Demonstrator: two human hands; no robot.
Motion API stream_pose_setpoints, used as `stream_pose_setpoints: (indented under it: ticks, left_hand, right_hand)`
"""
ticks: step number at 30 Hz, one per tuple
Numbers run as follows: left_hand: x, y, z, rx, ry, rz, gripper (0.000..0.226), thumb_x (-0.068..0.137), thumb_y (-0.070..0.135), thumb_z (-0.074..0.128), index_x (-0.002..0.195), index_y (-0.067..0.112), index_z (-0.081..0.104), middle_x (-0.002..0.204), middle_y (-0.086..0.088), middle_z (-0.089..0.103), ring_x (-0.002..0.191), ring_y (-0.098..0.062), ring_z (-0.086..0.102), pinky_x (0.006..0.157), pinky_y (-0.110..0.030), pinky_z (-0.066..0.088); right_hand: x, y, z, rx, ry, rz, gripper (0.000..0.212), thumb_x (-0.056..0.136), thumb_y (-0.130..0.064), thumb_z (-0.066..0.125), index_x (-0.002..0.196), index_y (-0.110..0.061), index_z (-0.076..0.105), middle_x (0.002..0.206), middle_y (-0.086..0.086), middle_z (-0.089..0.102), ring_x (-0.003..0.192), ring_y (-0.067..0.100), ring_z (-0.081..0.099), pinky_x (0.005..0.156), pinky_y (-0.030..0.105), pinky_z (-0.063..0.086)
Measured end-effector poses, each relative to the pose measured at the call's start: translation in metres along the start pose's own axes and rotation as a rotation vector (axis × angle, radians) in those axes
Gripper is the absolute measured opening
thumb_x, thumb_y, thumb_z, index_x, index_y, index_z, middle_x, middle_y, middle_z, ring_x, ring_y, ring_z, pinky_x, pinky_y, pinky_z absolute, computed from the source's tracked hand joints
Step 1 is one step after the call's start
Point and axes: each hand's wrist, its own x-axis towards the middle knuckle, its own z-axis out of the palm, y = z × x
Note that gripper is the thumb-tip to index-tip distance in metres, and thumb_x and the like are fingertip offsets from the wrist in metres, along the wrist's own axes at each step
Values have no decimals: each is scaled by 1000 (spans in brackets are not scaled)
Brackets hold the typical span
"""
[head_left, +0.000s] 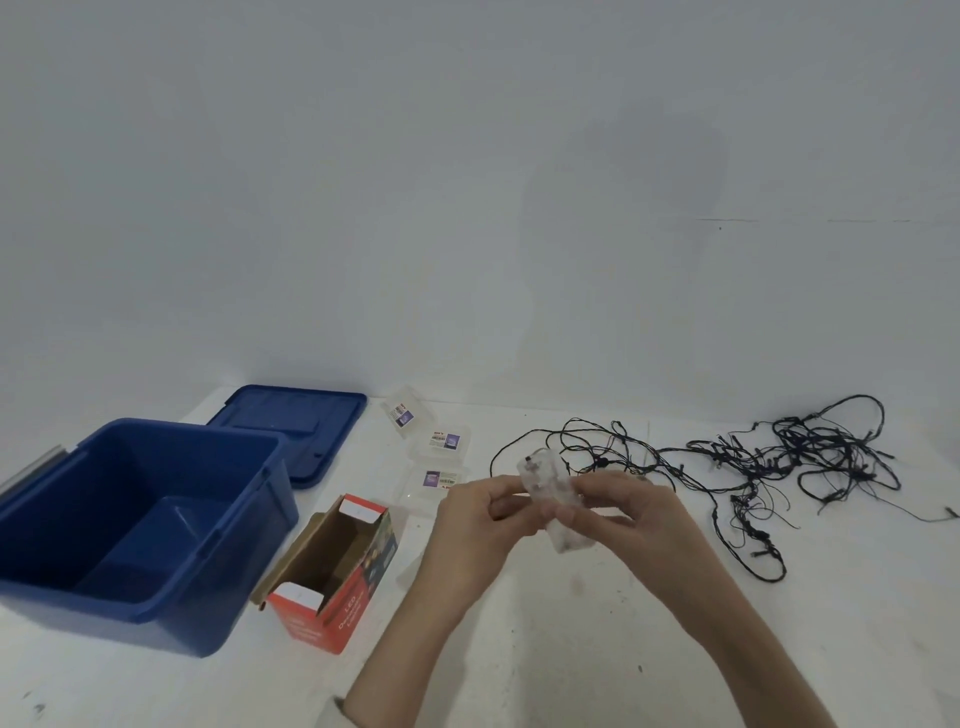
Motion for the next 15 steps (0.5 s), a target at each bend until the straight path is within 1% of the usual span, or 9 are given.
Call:
stream_pose_setpoints:
  ticks: [1,3,5,7,9,10,12,15]
  left_hand:
    - [0,1,-1,-3,-4,-3,16,81,14,69,86,29,72,80,-2,76,72,-6,67,71,-13,52]
    - [1,1,-3,-7,-14,-15,22,83,11,68,84,33,71,78,4,76,74,-6,68,71,-12,52]
    - [1,0,-2,-59,-26,-43,29,85,5,63,84,33,70,75,11,75,75,-2,68,72,-11,51]
    - [1,-4,-1,-143,-4,-106,36,88,-4,55,84,29,70,72,11,74,72,-1,68,69,-11,52]
    - [1,-10,0,-237,19,-187,35,91,-8,48,93,20,70,76,5,75,74,-4,70,71,-13,54]
    - [2,-12,0,-297,19,-225,33,91,-8,47,97,15,70,82,0,76,78,-8,70,75,-15,55]
    - [5,-17,-1,-399,12,-293,29,91,-8,46,97,8,70,89,-8,75,83,-15,70,80,-19,56]
    - [12,-23,-9,-387,-21,-334,27,91,-4,47,96,9,69,92,-9,74,86,-17,69,79,-23,56]
  right_hand:
    - [0,0,1,51,-7,3,16,74,-15,75,90,-19,74,88,-3,74,83,5,67,66,14,51]
    - [2,3,6,90,26,-6,23,77,-4,72,84,-27,72,80,-6,75,76,3,68,64,11,49]
    - [4,9,11,64,96,-8,24,77,-1,71,85,-24,71,72,-9,74,69,-2,67,62,9,49]
    - [6,14,18,-27,169,-25,20,77,-4,72,93,-18,71,72,-12,71,67,-6,65,61,5,47]
    - [8,20,24,-121,231,-54,20,78,-10,72,98,-16,71,79,-16,68,74,-7,64,63,2,45]
    - [9,22,27,-162,250,-74,20,79,-13,72,99,-16,71,81,-18,66,78,-4,64,66,2,45]
    - [10,26,32,-228,266,-106,22,80,-16,71,102,-14,71,82,-20,64,79,2,65,70,4,45]
    - [14,33,34,-225,266,-83,23,80,-16,71,103,-12,72,81,-20,64,77,-2,64,68,2,44]
